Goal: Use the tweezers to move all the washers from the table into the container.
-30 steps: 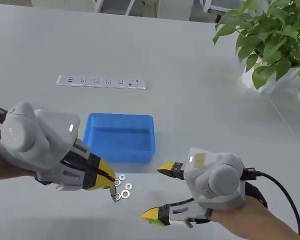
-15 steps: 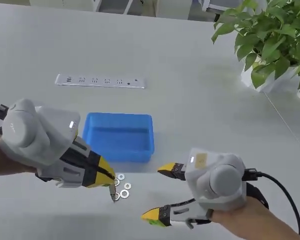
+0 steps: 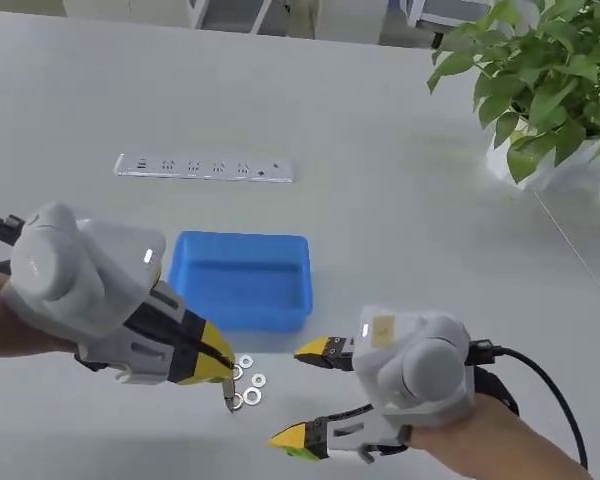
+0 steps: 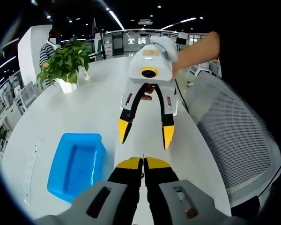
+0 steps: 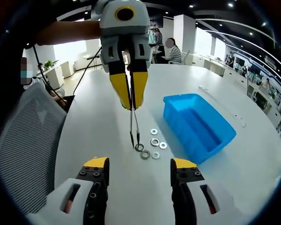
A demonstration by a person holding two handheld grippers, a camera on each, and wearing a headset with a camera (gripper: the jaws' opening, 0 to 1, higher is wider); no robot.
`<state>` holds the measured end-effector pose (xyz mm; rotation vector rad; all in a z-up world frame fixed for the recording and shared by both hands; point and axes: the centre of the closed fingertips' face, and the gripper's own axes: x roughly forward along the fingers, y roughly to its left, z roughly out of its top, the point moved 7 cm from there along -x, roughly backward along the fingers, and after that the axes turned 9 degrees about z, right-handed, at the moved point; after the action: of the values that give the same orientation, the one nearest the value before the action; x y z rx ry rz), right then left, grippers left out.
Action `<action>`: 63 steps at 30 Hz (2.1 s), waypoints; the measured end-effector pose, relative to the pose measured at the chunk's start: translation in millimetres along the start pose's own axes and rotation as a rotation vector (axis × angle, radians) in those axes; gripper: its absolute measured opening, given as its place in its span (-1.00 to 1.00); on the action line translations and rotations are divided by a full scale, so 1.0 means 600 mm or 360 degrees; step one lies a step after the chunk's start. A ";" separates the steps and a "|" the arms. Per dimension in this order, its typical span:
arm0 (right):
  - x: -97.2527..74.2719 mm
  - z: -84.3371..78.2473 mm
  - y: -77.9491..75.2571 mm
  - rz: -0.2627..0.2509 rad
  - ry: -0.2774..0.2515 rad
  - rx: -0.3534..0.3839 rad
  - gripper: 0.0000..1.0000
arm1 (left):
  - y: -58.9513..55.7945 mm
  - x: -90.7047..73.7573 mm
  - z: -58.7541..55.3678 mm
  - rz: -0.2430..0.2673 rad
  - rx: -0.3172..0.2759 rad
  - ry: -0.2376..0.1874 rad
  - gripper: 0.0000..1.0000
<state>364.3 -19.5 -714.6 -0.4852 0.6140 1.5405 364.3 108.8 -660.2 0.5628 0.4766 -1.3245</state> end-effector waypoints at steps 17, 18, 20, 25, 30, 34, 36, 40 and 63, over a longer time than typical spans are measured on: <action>0.054 0.023 -0.004 0.0147 0.0051 -0.0195 -0.53 | 0.001 -0.001 -0.001 -0.0006 -0.0006 0.0005 -0.89; 0.057 0.025 -0.004 0.0151 0.0052 -0.0197 -0.54 | 0.001 -0.001 -0.001 -0.0005 -0.0006 0.0006 -0.89; 0.063 0.028 -0.005 0.0156 0.0044 -0.0208 -0.56 | 0.001 -0.002 -0.002 -0.0005 -0.0008 0.0007 -0.89; 0.075 0.033 -0.007 0.0177 0.0042 -0.0228 -0.62 | 0.000 -0.003 -0.003 -0.0006 -0.0009 0.0010 -0.89; 0.081 0.034 -0.010 0.0194 0.0067 -0.0250 -0.69 | 0.000 -0.003 -0.003 -0.0004 -0.0010 0.0011 -0.89; 0.082 0.032 -0.010 0.0184 0.0095 -0.0265 -0.73 | 0.000 -0.002 -0.003 0.0002 -0.0009 0.0013 -0.89; 0.082 0.032 -0.011 0.0175 0.0095 -0.0252 -0.75 | 0.000 -0.002 -0.003 -0.0002 -0.0012 0.0013 -0.89; 0.082 0.032 -0.011 0.0175 0.0098 -0.0249 -0.76 | 0.000 0.000 -0.002 -0.0002 -0.0010 0.0013 -0.89; 0.082 0.030 -0.010 0.0138 0.0064 -0.0125 -0.85 | -0.002 0.001 -0.002 0.0007 0.0004 0.0025 -0.88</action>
<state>368.4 30.0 -732.9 -0.5560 0.6139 1.6451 363.3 109.2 -661.6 0.5764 0.4867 -1.3176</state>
